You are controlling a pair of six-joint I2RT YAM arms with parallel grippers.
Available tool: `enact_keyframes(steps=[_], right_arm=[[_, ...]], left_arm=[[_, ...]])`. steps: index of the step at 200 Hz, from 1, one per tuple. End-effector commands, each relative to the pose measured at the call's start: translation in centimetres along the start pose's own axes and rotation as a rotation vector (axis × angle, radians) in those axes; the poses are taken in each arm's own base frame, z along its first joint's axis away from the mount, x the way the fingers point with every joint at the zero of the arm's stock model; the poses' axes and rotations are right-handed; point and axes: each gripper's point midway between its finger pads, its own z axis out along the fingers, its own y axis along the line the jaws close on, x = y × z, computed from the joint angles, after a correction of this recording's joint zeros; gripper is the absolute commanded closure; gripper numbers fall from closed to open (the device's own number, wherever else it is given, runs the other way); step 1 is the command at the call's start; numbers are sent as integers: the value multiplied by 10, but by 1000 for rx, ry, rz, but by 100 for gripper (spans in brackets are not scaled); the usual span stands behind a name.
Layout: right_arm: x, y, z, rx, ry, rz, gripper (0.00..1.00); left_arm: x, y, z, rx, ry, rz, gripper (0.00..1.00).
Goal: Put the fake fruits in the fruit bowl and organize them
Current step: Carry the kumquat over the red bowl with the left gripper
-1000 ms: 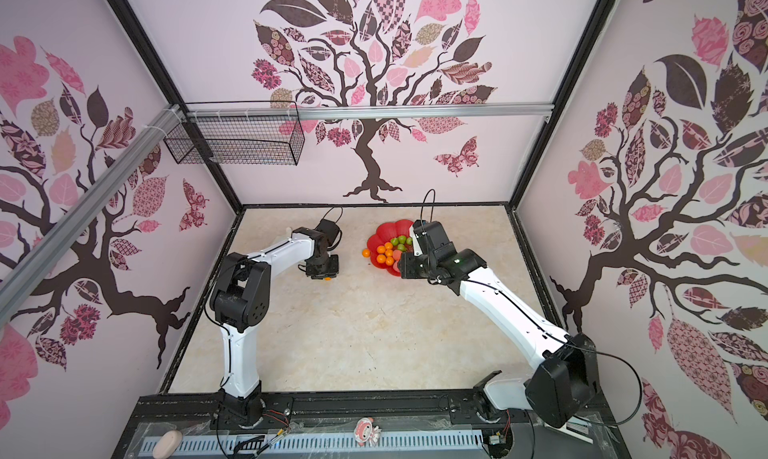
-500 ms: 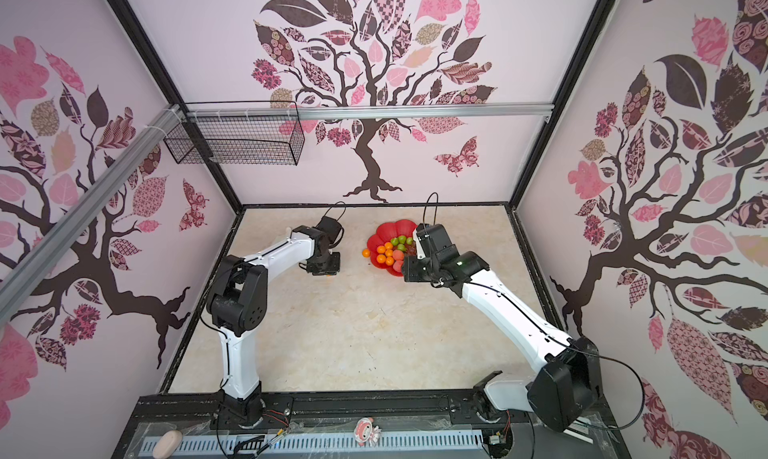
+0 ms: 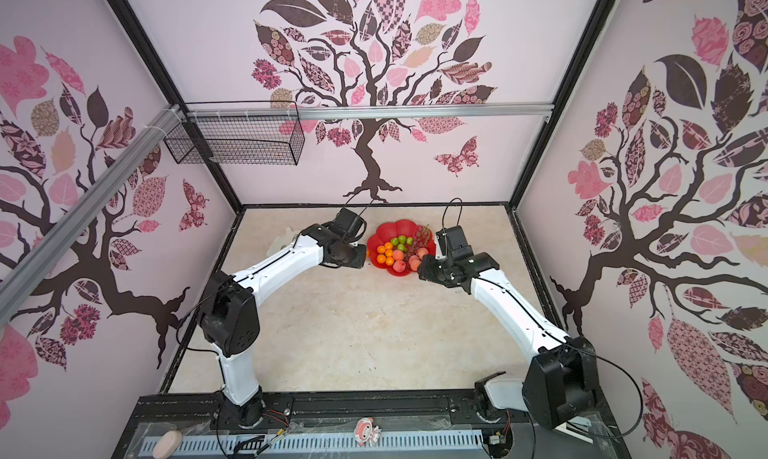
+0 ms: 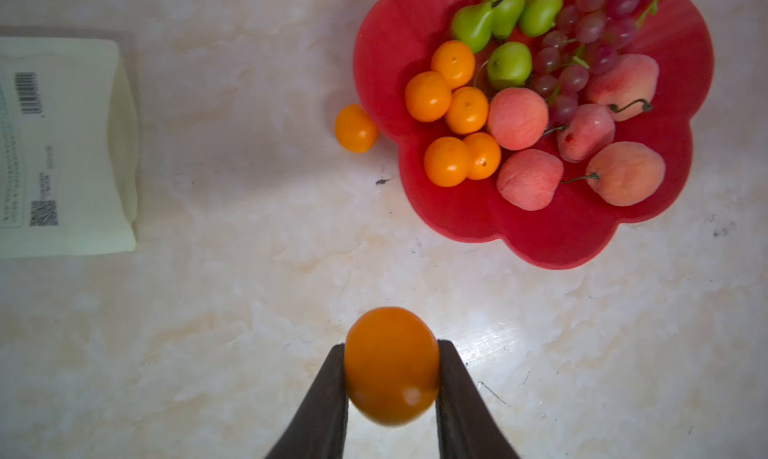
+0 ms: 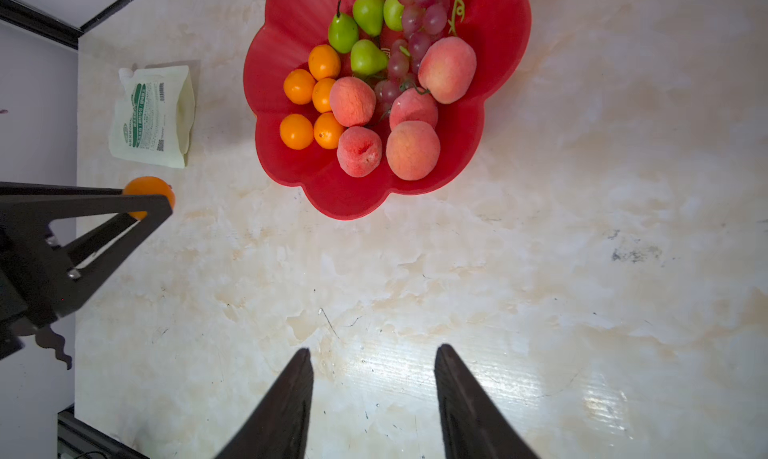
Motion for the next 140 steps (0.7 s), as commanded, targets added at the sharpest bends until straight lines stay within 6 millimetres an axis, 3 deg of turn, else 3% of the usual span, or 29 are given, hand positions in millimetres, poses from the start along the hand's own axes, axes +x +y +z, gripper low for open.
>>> enact_keyframes(steps=[1,60,68,140], right_arm=[[-3,-6,6,-32,28,70,49],[-13,-25,10,-60,41,154,49],[-13,-25,10,-62,43,154,49],[-11,-22,14,-86,53,155,48]], left_arm=[[-10,-23,3,38,-2,44,68],[-8,-54,28,41,52,131,69],[-17,-60,24,52,28,137,69],[-18,-67,51,40,69,169,70]])
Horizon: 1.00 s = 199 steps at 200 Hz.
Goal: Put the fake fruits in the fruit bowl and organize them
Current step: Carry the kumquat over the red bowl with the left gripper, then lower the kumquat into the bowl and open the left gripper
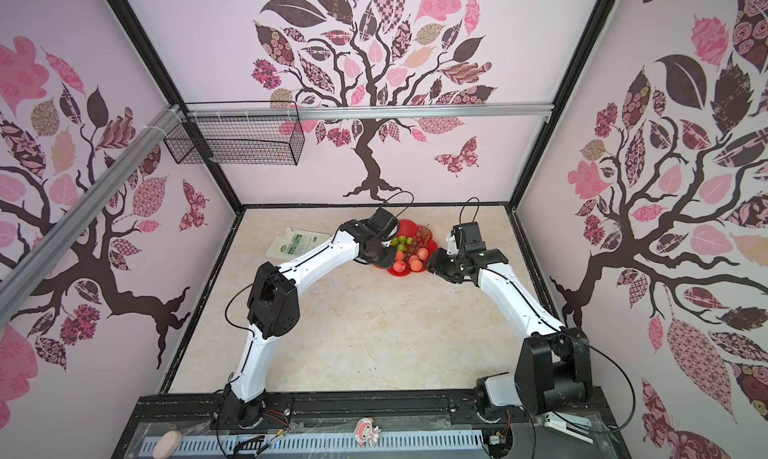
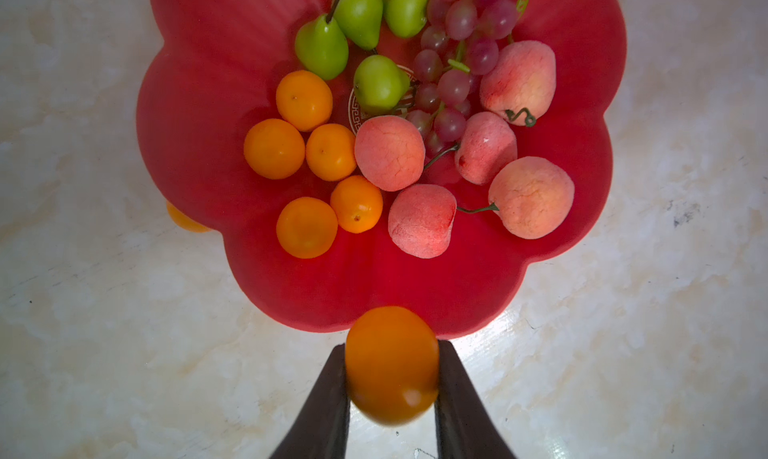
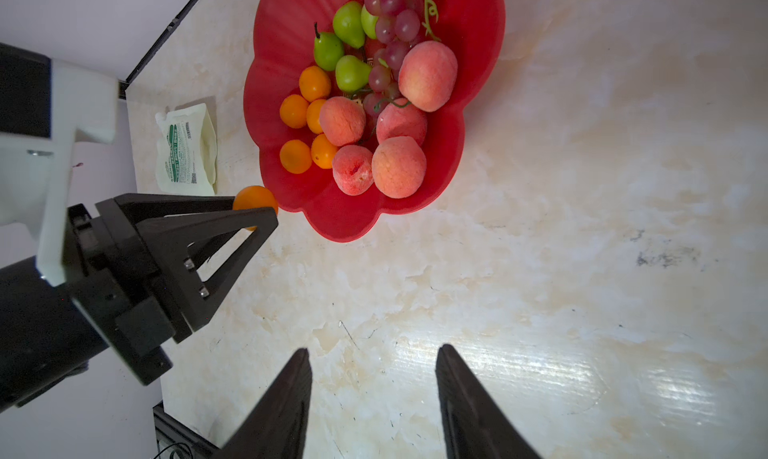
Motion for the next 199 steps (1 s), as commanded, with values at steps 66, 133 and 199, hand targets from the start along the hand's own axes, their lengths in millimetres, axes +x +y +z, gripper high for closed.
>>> enact_keyframes(steps=[66,133,199], right_arm=[[-1,0,-6,-10,-44,-3,48],[1,-2,-5,-6,-39,-4,48],[-7,-1,-14,12,-84,-13,48]], left_arm=[[0,-1,25,-17,44,37,69],[4,0,36,-22,65,41,61],[-5,-2,22,-17,36,37,51]])
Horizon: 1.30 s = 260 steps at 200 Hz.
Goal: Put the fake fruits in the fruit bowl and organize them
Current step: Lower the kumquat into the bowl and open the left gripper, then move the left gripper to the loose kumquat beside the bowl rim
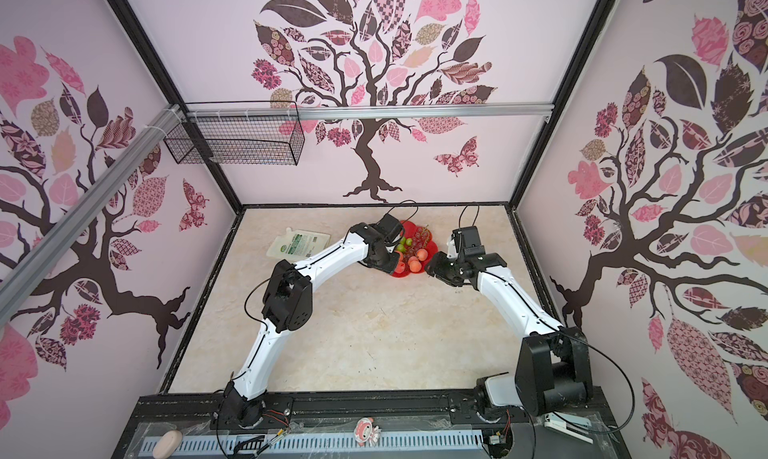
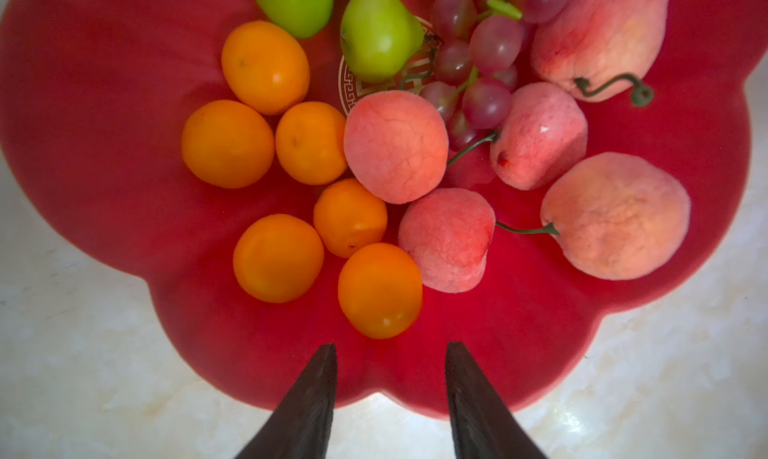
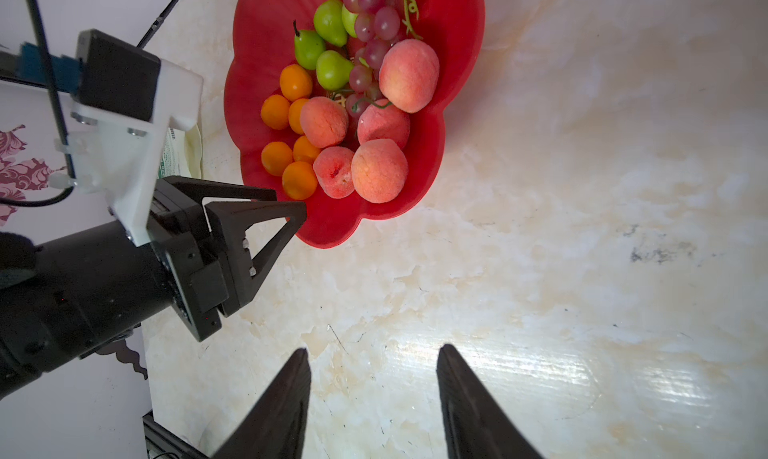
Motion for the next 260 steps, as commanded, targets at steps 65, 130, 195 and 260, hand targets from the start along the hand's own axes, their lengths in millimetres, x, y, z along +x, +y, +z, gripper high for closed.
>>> enact_keyframes(steps=[65,130,195,260], right_arm=[[-29,12,-25,-7,-164,-8,49],[-32,40,-11,12,-188,-66,50],[-51,85,22,-28,-193,-108,50],[-74,102,43,-45,-205,-125,50]], left_arm=[[-48,8,-97,55,-264,-42,49],[-32,101,-110,132,-374,-364,49],[-17,161,-81,138,-338,-544,52],[-11,191,-46,172,-303,-635,53]])
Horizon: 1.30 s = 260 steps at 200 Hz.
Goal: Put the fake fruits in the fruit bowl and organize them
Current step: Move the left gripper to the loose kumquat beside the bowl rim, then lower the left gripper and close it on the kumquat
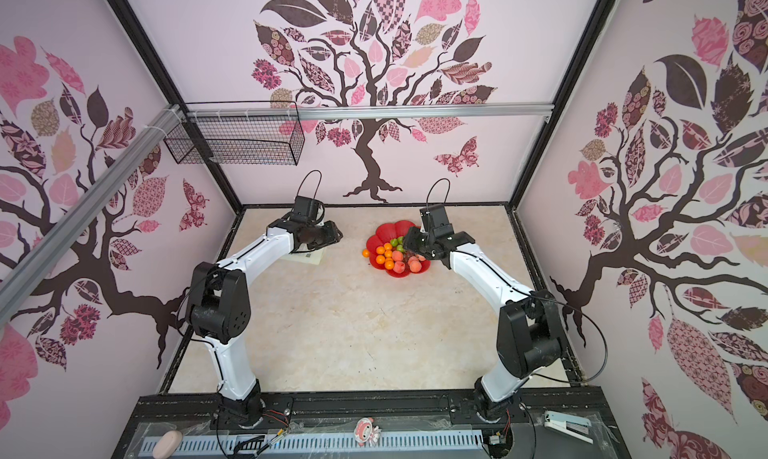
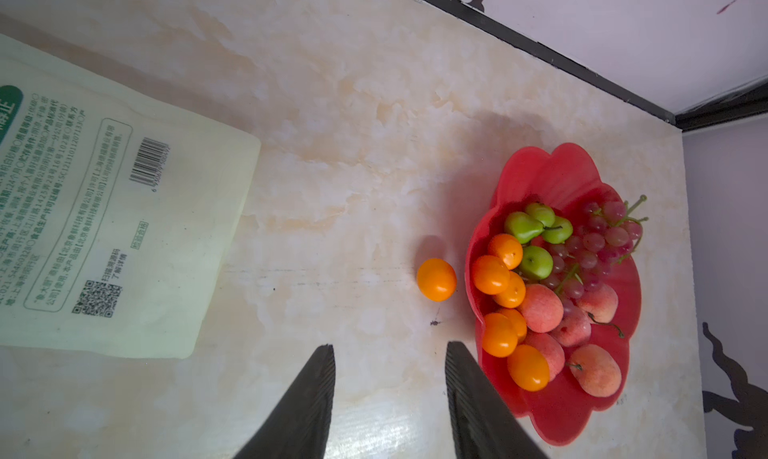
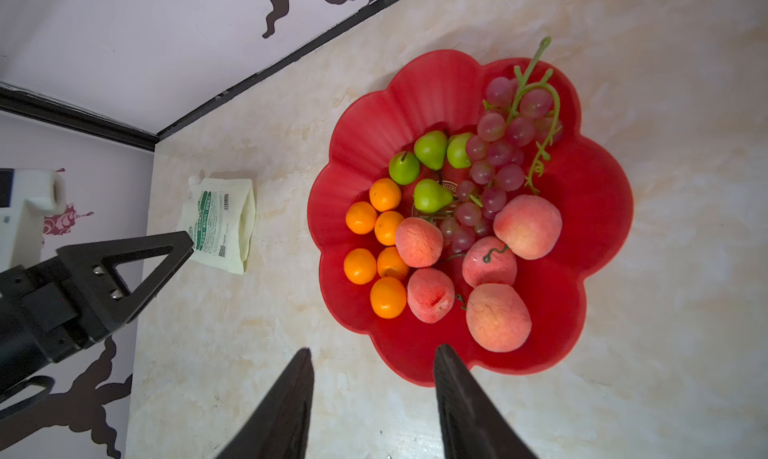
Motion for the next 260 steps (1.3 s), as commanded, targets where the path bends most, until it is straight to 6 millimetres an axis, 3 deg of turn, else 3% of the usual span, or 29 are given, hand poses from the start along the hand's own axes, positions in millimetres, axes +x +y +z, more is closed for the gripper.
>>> enact_keyframes(steps=[1,55,137,260], right_arm=[[-14,10,6,-16,-29,-15,50],[-17,14,28,-18,-1,-17,50],[-12,7,34,-1,9,-32,48],[-12,7,31,2,9,-45,48]], left_arm=[[7,7,19,21,34,-23,53],[14,-9,45,83,99,-7,52],[33,-48,74,95,152,80,52],[35,-42,86,23,140,68,72]])
